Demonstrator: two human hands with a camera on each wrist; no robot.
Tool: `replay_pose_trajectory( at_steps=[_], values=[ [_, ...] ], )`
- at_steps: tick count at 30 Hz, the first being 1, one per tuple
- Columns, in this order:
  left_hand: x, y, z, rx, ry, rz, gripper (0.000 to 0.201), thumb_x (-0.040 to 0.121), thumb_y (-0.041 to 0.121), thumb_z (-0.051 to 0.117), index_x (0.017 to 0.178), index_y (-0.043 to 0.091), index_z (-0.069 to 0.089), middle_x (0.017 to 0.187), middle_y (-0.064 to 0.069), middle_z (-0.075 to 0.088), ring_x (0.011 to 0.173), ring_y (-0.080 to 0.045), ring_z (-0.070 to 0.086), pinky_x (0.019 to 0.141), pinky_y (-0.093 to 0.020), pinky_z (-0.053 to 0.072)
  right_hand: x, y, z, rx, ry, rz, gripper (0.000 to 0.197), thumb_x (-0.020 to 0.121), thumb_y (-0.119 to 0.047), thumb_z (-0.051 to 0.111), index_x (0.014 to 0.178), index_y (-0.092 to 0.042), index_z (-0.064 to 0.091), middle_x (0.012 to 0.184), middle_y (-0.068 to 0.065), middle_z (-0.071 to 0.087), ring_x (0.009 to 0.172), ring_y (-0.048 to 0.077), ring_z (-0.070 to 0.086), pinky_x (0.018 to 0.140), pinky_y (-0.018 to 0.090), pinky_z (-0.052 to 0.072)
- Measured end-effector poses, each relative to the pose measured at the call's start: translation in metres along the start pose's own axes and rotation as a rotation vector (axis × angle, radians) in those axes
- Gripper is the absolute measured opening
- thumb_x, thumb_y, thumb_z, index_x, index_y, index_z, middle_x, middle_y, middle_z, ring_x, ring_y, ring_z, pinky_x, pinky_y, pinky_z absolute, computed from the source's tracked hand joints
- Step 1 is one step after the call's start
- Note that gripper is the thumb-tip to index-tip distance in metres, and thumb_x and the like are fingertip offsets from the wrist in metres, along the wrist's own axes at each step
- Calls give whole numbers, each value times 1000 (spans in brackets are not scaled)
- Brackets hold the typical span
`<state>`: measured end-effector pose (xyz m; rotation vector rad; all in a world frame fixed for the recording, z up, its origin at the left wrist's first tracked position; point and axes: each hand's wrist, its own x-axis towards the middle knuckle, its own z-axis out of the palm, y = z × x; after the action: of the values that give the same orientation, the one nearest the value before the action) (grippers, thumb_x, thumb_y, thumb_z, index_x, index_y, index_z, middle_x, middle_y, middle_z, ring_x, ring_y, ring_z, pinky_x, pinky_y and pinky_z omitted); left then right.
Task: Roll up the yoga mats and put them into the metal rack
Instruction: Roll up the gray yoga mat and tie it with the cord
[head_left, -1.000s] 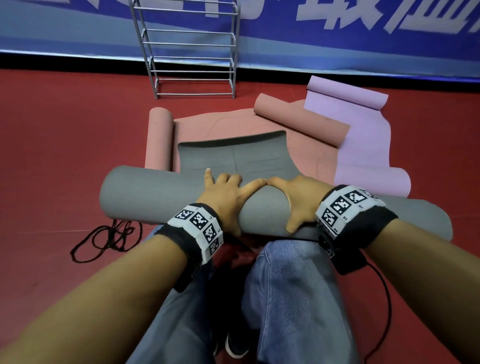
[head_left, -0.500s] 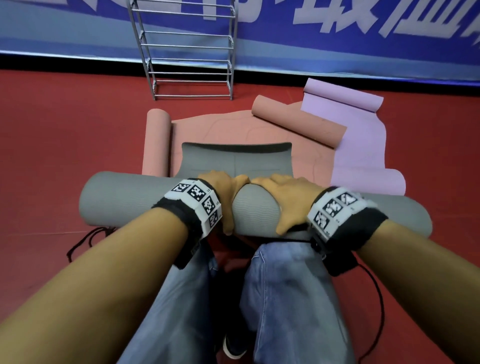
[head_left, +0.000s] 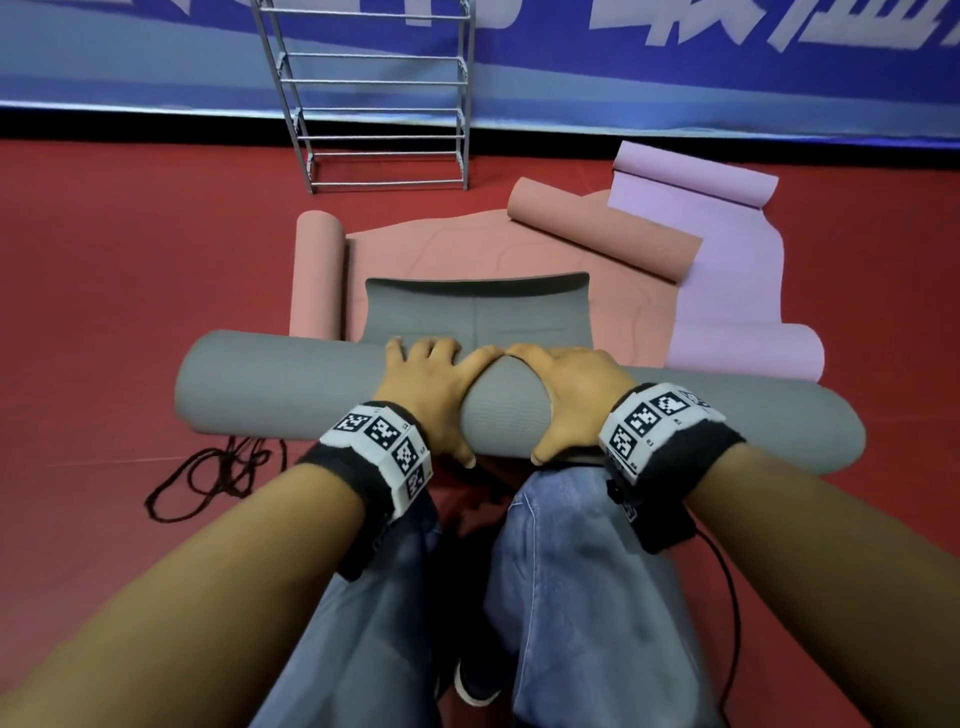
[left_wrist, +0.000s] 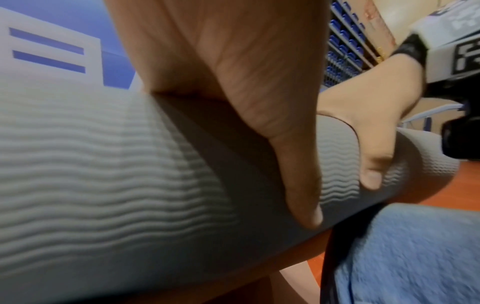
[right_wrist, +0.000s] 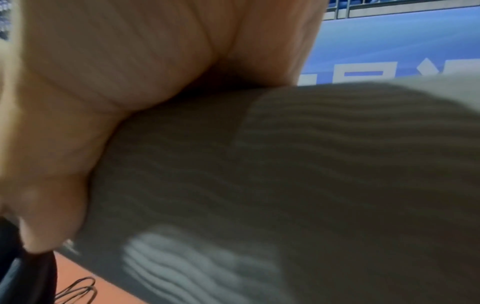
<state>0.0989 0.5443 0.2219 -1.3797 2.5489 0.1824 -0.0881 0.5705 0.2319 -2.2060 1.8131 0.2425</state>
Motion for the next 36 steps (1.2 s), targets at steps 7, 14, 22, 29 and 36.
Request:
replay_pose_trajectory(
  at_steps=[7, 14, 22, 29, 36],
  values=[
    [9, 4, -23, 42, -74, 44, 92, 50, 61, 82, 125, 30, 38, 109, -2, 60, 105, -27, 53, 88, -41, 41, 1, 2, -13, 27, -87, -14, 108, 42, -57, 84, 134, -38, 31, 105, -3, 65, 94, 23, 62, 84, 42, 53],
    [12, -3, -42, -46, -235, 104, 80, 48, 50, 89, 110, 28, 42, 79, 10, 57, 76, -15, 58, 69, -27, 45, -8, 3, -26, 86, -192, -46, 104, 50, -50, 90, 138, -39, 35, 108, -5, 63, 98, 20, 59, 90, 37, 50],
    [33, -25, -37, -350, -393, 31, 79, 31, 46, 96, 95, 44, 51, 74, 22, 66, 72, 5, 62, 65, -19, 47, -11, -1, -15, 109, -170, -17, 123, 55, -52, 86, 151, -40, 9, 139, 2, 44, 127, 25, 44, 106, 47, 39],
    [26, -18, -36, -299, -371, 45, 116, 41, 54, 91, 139, 50, 29, 128, 13, 51, 122, -17, 50, 103, -42, 42, -16, -3, 9, -63, -49, 26, 133, 48, -61, 85, 150, -37, 3, 130, 4, 46, 122, 27, 45, 101, 53, 36],
    [-2, 1, -10, 27, -72, 7, 132, 48, 60, 86, 150, 41, 4, 147, -4, 32, 137, -27, 30, 109, -67, 13, 4, 9, 0, 55, -88, -2, 127, 44, -59, 86, 148, -42, 14, 126, -2, 53, 115, 22, 52, 86, 38, 40]
  ],
)
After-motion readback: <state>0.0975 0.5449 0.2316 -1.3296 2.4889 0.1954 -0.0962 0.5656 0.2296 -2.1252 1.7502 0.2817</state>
